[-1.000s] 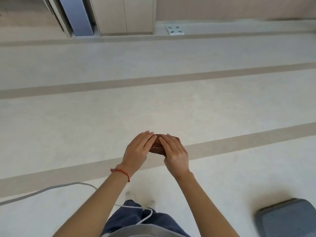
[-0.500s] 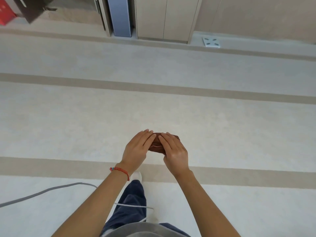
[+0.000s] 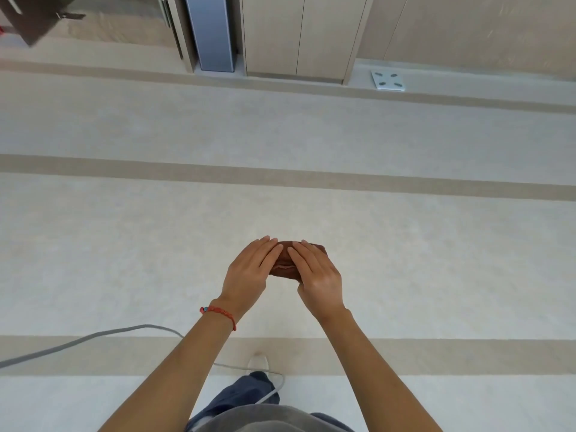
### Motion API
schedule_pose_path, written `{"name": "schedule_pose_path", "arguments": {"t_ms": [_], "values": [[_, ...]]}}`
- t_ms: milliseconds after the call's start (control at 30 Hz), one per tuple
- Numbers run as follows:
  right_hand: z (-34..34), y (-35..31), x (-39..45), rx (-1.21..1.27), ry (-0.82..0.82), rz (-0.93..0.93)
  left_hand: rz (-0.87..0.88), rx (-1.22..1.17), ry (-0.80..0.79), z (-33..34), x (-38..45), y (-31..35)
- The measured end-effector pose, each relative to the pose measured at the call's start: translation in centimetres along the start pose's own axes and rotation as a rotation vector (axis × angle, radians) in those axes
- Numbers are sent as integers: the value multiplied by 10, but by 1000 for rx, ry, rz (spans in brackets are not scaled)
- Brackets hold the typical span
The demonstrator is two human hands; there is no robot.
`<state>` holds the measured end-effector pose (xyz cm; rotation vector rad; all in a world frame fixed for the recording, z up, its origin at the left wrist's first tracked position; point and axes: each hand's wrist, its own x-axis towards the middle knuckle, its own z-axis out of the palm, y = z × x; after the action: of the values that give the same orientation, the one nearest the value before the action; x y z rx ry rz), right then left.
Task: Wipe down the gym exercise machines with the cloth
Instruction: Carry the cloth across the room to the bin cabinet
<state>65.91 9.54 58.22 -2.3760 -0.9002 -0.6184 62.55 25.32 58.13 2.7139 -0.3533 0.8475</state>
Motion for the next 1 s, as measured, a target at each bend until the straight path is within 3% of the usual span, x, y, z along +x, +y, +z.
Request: {"name": "schedule_pose_path", "arguments": {"t_ms": [400,567,1000], "values": [[62,61,108,-53,-8,-32,-21,11,9,60,87,-89],[92,115,163,-11,-56,-42,-54,16,-51,100,144,-123],[149,246,318,0,-53,-68,-76,16,-11,190,309,-202]]}}
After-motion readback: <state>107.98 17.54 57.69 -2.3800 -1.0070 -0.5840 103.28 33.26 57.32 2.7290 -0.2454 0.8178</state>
